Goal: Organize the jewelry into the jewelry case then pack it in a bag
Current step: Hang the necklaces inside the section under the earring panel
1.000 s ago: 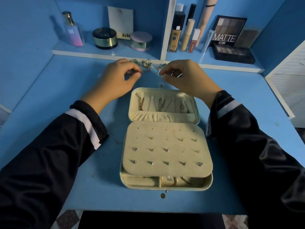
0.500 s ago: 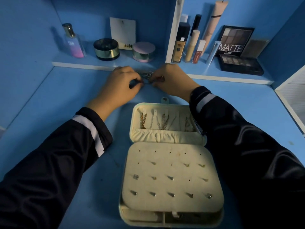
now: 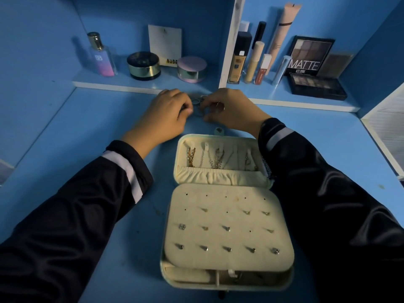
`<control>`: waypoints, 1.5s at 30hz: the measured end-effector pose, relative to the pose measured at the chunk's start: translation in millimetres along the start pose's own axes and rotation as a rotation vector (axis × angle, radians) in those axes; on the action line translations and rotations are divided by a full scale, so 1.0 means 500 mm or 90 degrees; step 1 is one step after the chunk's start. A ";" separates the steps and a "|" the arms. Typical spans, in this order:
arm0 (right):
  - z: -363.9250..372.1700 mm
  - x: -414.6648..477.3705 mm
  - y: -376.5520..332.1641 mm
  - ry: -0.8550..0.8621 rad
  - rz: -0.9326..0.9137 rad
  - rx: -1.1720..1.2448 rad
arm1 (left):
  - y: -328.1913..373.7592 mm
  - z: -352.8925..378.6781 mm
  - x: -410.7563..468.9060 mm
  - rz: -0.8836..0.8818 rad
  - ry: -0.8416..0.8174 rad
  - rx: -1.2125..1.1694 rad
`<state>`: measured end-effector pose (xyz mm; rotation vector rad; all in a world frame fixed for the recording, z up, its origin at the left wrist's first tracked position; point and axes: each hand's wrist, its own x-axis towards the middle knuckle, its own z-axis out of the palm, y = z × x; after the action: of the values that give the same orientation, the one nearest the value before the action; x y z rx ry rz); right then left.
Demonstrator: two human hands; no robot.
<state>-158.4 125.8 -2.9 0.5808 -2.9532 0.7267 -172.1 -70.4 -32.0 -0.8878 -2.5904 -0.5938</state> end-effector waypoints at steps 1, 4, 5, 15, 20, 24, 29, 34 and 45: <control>-0.001 -0.003 -0.002 -0.007 -0.003 0.005 | 0.000 -0.003 0.001 -0.004 0.013 -0.012; -0.001 -0.008 -0.010 -0.016 -0.024 0.026 | 0.004 -0.014 0.003 -0.010 0.040 -0.055; -0.001 -0.008 -0.011 -0.015 -0.030 0.029 | 0.005 -0.017 0.003 -0.009 0.047 -0.068; -0.008 -0.014 -0.034 0.030 -0.016 0.102 | 0.035 -0.050 0.004 -0.028 0.094 -0.154; -0.006 -0.017 -0.039 0.040 -0.016 0.101 | 0.043 -0.066 0.002 -0.037 0.106 -0.200; -0.021 -0.029 -0.036 0.066 0.005 0.123 | 0.046 -0.078 -0.004 -0.080 0.112 -0.286; -0.035 -0.052 -0.028 0.086 0.033 0.175 | 0.044 -0.077 -0.016 -0.106 0.102 -0.339; -0.046 -0.075 -0.029 0.105 0.034 0.216 | 0.053 -0.078 -0.028 -0.095 0.108 -0.336; -0.054 -0.106 -0.005 0.158 0.084 0.224 | 0.048 -0.076 -0.046 -0.145 0.158 -0.372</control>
<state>-109.5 154.6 15.4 0.2834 -2.6688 1.2458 -132.9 -83.3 -2.8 -0.6183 -2.3297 -1.4736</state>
